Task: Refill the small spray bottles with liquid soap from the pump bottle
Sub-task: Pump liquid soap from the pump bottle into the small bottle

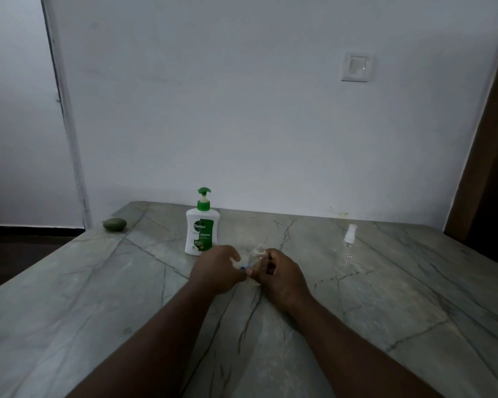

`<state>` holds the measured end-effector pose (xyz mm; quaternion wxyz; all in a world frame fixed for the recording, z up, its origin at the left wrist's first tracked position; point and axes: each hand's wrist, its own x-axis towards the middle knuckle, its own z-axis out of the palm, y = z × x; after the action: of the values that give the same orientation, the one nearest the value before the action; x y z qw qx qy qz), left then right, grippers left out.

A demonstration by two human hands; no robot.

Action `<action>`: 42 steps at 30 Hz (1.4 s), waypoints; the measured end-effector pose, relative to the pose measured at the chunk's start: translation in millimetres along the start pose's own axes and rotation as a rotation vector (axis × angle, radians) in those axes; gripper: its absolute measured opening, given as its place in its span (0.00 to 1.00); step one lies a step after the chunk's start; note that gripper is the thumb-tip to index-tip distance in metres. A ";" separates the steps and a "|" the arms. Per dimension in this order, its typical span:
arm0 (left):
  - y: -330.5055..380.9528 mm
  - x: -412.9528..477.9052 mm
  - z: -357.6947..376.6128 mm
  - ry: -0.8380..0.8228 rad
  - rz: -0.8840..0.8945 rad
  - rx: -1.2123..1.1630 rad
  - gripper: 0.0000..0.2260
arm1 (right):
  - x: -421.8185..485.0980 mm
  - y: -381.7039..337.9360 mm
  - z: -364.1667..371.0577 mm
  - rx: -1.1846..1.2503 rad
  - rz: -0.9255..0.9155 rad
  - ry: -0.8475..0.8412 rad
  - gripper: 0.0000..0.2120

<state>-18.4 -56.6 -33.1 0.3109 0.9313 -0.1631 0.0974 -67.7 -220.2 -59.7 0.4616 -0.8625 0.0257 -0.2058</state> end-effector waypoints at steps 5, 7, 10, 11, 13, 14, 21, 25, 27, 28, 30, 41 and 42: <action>7.1 1.0 -10.5 -0.031 0.076 -0.139 0.21 | 10.9 -16.0 -1.1 0.030 -0.019 -0.002 0.16; 4.3 0.2 -12.3 -0.036 0.113 -0.232 0.24 | 17.5 -27.7 -0.2 0.048 -0.042 -0.008 0.18; -4.8 -3.6 -13.5 0.082 0.132 -0.291 0.25 | 25.6 -46.5 8.1 0.037 -0.091 -0.052 0.17; -7.2 -4.5 -14.4 0.135 0.126 -0.294 0.24 | 27.3 -52.8 11.9 0.031 -0.112 -0.068 0.17; -10.9 -4.2 -18.9 0.243 0.101 -0.294 0.21 | 32.2 -64.5 18.3 0.016 -0.160 -0.094 0.16; -12.9 -3.0 -22.6 0.293 0.087 -0.305 0.19 | 35.7 -70.4 20.6 0.017 -0.184 -0.113 0.15; -31.4 0.3 -39.1 0.502 -0.060 -0.503 0.11 | 85.3 -114.5 24.2 0.001 -0.289 -0.085 0.17; -38.3 9.1 -42.0 0.548 -0.073 -0.520 0.19 | 114.7 -137.5 24.7 -0.141 -0.368 -0.119 0.19; -41.2 13.0 -43.0 0.563 -0.078 -0.521 0.22 | 123.9 -141.8 27.5 -0.191 -0.372 -0.150 0.19; -42.1 14.3 -43.2 0.569 -0.074 -0.520 0.22 | 127.9 -142.2 29.3 -0.209 -0.370 -0.158 0.20; -42.2 17.1 -43.1 0.570 -0.062 -0.505 0.23 | 133.7 -140.9 33.6 -0.245 -0.375 -0.172 0.19; -34.7 23.1 -41.3 0.574 -0.010 -0.424 0.14 | 139.6 -131.2 41.4 -0.300 -0.416 -0.159 0.19; -34.4 23.2 -41.0 0.574 -0.007 -0.422 0.14 | 138.4 -130.0 41.4 -0.296 -0.419 -0.156 0.19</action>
<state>12.3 -11.3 -13.1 0.5300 0.7817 -0.0824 0.3182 55.5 -145.6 70.8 0.2787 -0.9203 -0.1592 -0.2237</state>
